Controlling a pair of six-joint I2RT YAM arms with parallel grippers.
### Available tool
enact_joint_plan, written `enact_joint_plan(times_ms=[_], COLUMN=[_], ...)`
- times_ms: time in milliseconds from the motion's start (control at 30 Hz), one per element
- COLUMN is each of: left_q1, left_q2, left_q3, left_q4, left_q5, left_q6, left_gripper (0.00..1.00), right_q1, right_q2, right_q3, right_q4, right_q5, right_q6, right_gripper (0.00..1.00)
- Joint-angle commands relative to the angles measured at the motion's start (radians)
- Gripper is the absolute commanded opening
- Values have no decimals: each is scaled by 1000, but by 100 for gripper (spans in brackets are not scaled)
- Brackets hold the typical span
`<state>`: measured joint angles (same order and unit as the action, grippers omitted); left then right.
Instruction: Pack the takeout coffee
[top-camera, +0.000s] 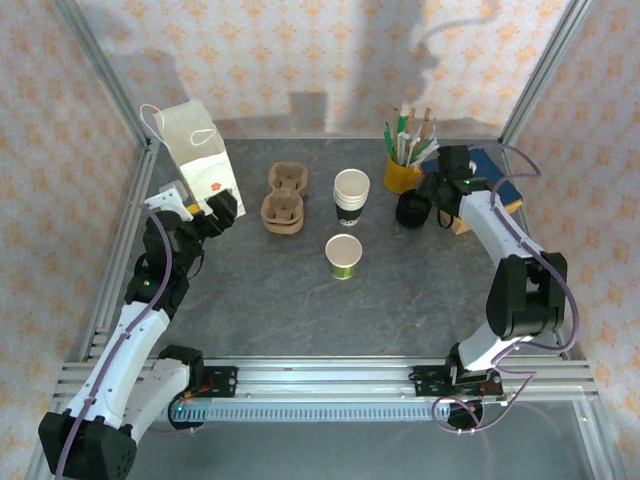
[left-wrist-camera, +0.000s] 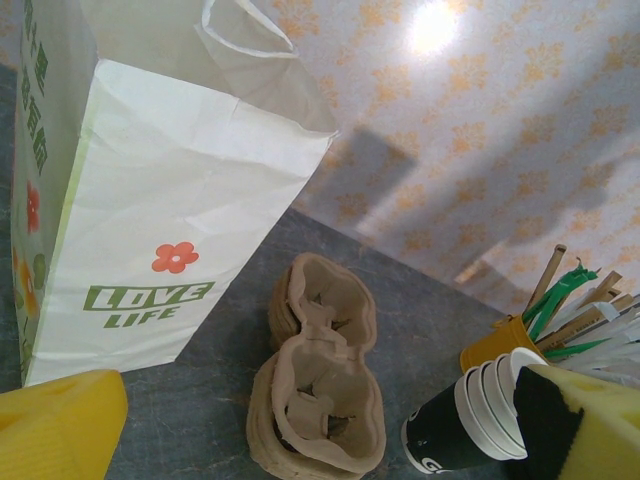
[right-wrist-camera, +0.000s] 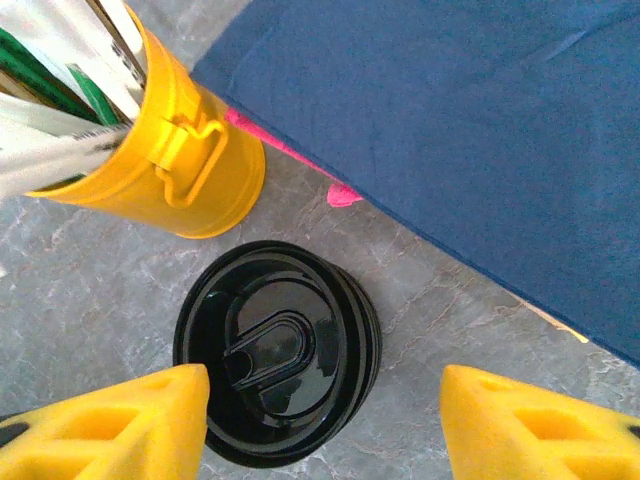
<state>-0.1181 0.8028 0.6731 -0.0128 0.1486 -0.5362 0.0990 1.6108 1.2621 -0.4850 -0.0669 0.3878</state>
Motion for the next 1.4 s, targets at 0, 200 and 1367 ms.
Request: enact_joint_plan(times_ms=[0, 200, 1367], left_q1=[-6, -6, -6], left_q2=[-20, -19, -7], left_q3=[-3, -8, -18], left_q4=[-13, -5, 6], left_q5=[0, 6, 9], left_q6=[-16, -24, -19], left_gripper=[99, 99, 99], right_q1=[-4, -5, -5], right_q2=[25, 57, 133], right_q3=[36, 26, 1], right_q4=[-13, -17, 10], right_q5=[-29, -34, -65], right_q6=[-9, -6, 13], right_gripper=[61, 60, 33])
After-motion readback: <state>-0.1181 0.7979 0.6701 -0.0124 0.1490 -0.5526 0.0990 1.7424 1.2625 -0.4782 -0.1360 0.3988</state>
